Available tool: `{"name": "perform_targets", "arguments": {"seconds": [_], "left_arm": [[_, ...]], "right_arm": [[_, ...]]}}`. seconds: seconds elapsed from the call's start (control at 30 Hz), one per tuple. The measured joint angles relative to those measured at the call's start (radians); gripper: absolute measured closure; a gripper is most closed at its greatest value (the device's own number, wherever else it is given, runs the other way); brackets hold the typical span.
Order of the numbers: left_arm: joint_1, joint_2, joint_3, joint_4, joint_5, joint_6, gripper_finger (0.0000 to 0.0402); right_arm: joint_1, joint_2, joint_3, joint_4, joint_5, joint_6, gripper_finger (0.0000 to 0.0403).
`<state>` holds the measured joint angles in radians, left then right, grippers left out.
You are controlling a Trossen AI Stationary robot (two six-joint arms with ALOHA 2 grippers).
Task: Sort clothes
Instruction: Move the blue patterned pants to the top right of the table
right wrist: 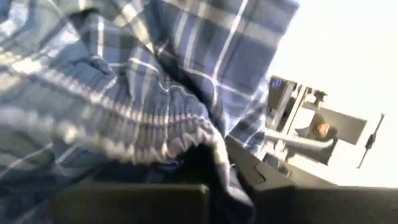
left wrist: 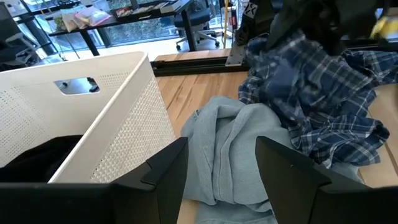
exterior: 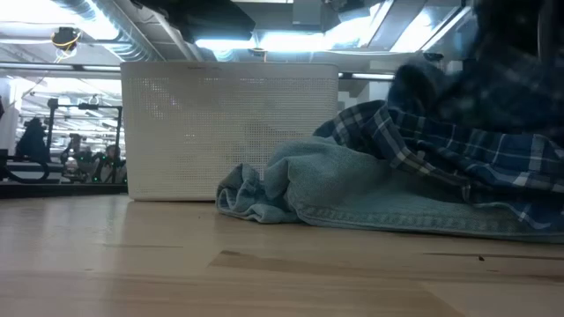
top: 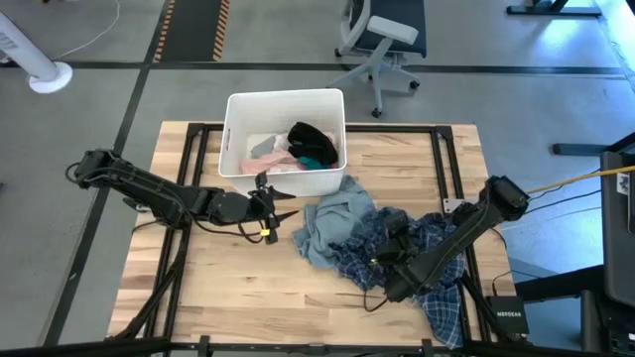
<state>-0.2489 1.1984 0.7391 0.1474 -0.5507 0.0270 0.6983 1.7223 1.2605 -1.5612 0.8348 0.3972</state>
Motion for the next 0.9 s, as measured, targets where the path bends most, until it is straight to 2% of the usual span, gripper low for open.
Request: {"name": "perform_targets", "arguments": {"seconds": [0.1, 0.27, 0.5, 0.9], "left_arm": [[0.0, 0.0, 0.0, 0.0, 0.0, -0.001, 0.0219], [0.0, 0.0, 0.0, 0.0, 0.0, -0.002, 0.0219], [0.0, 0.0, 0.0, -0.005, 0.0, -0.001, 0.0219], [0.0, 0.0, 0.0, -0.002, 0.0, -0.001, 0.0219]], "right_arm": [[-0.022, -0.069, 0.05, -0.008, 0.056, -0.019, 0.0377], [-0.08, -0.192, 0.119, -0.01, 0.173, -0.094, 0.0394], [-0.191, -0.333, 0.251, -0.011, 0.296, -0.312, 0.0394], [-0.443, -0.372, 0.746, 0.01, 0.471, -0.819, 0.0396]]}}
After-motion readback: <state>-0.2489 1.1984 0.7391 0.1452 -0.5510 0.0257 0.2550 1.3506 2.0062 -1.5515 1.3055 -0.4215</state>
